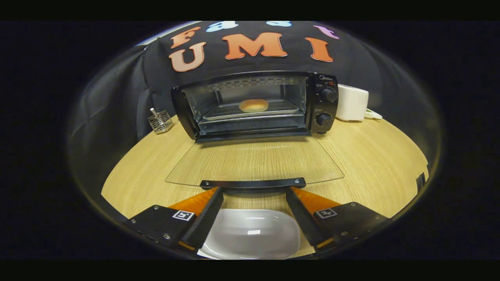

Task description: Open the toaster oven, put the food inside, and close the toaster oven door.

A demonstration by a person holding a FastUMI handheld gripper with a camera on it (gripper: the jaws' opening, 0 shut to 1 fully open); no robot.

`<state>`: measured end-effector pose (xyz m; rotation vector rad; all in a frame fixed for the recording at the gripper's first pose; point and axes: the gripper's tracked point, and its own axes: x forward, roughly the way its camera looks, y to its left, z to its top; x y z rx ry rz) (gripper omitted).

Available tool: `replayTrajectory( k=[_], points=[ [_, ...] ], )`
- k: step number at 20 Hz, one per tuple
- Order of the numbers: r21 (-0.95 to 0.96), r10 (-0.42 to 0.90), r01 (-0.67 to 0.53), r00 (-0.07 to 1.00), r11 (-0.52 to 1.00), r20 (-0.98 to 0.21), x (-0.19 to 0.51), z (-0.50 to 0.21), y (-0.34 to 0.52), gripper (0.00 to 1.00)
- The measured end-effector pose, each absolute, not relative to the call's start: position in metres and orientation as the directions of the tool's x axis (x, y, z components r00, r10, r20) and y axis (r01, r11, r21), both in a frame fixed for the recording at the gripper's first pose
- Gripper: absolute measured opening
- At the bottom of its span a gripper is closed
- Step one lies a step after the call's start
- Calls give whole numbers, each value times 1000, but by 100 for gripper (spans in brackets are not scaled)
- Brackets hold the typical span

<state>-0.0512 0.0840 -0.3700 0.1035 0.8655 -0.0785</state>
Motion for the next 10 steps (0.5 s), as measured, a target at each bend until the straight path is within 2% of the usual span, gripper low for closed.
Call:
replayTrajectory(
  k=[10],
  points=[
    [17, -55, 97, 689, 995, -723, -45, -346, 83, 97]
  ],
)
